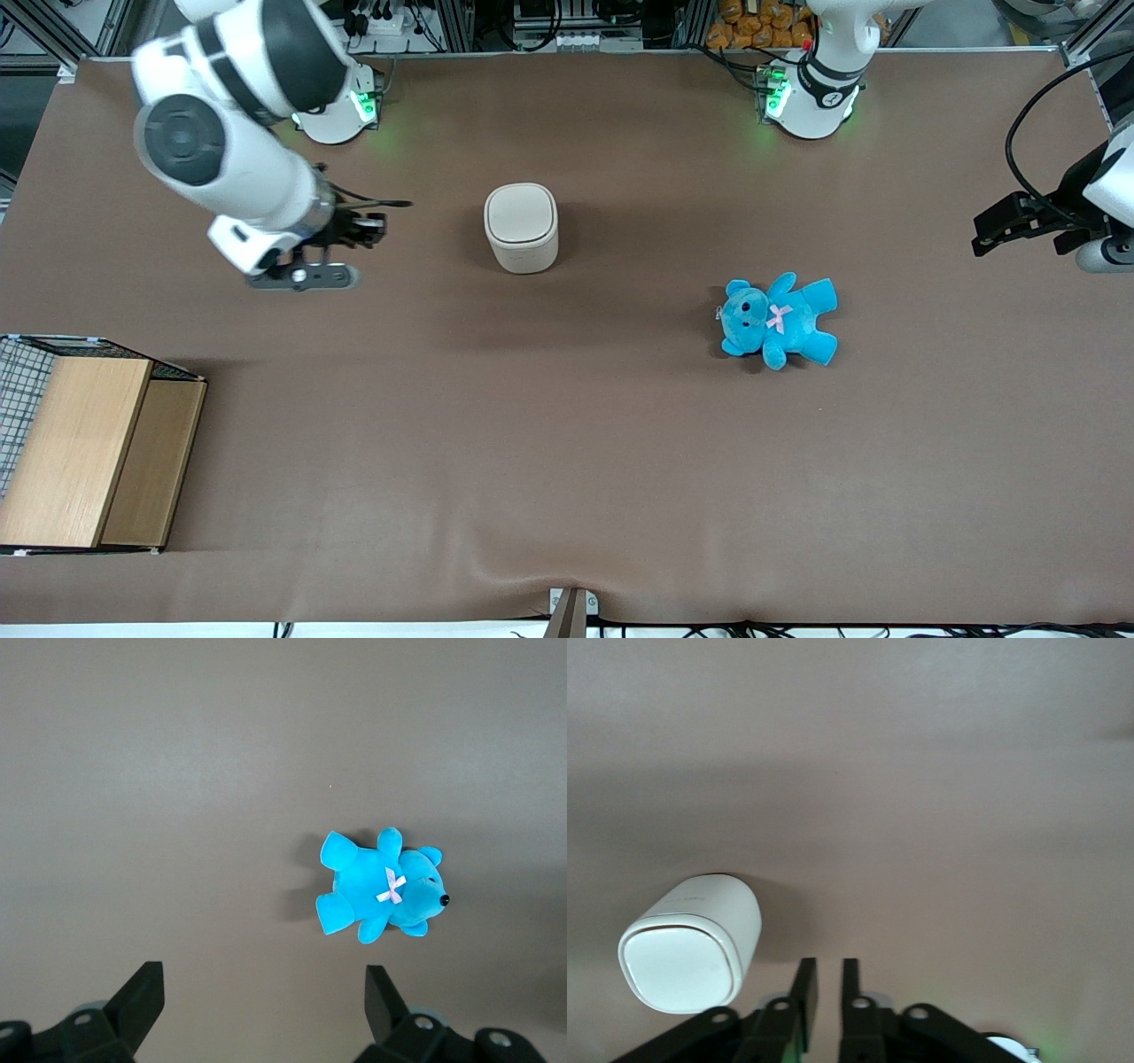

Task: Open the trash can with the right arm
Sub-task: 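Move the open right gripper over to the white trash can's lid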

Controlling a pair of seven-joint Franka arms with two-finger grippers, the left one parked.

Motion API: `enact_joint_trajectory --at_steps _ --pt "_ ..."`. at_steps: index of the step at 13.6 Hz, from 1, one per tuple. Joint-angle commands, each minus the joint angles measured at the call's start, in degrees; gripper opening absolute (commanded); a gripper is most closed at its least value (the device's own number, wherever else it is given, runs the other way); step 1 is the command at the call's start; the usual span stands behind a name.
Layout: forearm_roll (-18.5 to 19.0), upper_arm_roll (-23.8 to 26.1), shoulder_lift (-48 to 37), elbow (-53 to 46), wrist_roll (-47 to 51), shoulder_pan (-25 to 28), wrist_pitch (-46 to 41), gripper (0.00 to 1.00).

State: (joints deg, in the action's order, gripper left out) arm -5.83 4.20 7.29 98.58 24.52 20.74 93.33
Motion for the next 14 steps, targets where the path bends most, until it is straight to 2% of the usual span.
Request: enact_joint_trajectory --at_steps 1,4,9,14 --pt "-0.67 -0.60 -0.78 3.81 2.29 3.68 4.47 0.00" --pt "-2.94 -0.60 0.18 6.54 3.33 5.45 9.05 0.00" --pt "-3.13 -0.60 0.89 10.22 6.76 10.89 12.39 0.00" --pt "-3.13 -0.60 0.97 16.54 8.09 15.12 20.73 0.00"
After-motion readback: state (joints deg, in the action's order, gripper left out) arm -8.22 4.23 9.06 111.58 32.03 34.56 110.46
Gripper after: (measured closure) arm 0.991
